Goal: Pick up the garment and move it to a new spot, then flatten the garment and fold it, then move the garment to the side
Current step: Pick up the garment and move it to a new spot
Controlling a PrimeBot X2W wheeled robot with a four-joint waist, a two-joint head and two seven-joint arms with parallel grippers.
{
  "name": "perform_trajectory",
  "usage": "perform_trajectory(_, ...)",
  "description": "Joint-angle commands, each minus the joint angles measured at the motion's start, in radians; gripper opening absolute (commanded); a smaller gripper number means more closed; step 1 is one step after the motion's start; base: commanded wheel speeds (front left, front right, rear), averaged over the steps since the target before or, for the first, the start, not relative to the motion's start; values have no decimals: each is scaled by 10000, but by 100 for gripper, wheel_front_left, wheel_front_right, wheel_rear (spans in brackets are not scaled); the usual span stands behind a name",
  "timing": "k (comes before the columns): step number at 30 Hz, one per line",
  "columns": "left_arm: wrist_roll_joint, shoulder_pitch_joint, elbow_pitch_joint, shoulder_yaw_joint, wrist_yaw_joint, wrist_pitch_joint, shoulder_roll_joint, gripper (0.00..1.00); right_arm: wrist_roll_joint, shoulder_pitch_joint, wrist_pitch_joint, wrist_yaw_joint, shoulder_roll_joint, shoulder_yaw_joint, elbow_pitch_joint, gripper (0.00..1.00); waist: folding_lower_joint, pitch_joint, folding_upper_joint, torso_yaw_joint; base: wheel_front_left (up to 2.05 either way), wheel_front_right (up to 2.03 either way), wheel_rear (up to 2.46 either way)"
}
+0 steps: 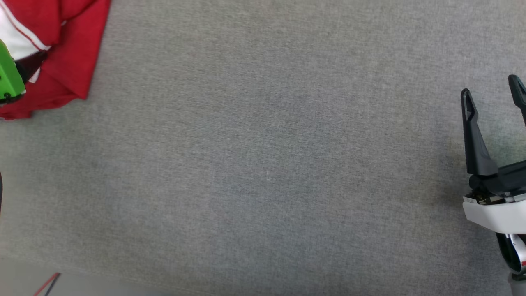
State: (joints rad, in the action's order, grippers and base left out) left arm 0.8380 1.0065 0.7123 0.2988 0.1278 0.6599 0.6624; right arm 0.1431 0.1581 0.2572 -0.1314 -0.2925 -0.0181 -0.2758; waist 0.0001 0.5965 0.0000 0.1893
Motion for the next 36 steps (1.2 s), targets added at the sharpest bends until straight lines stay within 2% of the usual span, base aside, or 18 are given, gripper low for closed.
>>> perform_trajectory(1,157,182,232,97,28,156,-10,100,-105,192,45,7,-61,58,-81,100,-1,502,0,-358,0,0,0)
perform_trajectory(11,788,-2,1317,1010,28,927,-300,100,-49,38,45,7,-130,281,-70,100,-1,646,0,-418,0,0,0)
perform_trajectory(12,810,0,1316,1101,28,896,-296,28,-36,35,45,7,-136,290,-50,100,-1,622,0,-402,0,0,0)
perform_trajectory(13,832,5,1287,1223,28,833,-281,0,-28,35,45,7,-150,295,-20,100,-1,577,0,-375,0,0,0)
perform_trajectory(18,649,238,872,1728,28,-265,85,0,9,-4,45,7,-132,280,118,100,-1,101,0,-236,0,0,0)
perform_trajectory(25,195,774,-78,2643,28,-1752,670,0,137,-345,46,7,206,330,449,100,-1,-1197,0,-47,0,0,0)
perform_trajectory(33,-215,1492,-1806,4118,28,-2414,1154,0,214,-615,46,7,723,294,732,100,-1,-2480,0,-169,0,0,0)
perform_trajectory(36,-396,1851,-2546,4688,29,-2505,1177,0,238,-765,46,7,889,334,783,100,-1,-2836,0,-328,0,0,0)
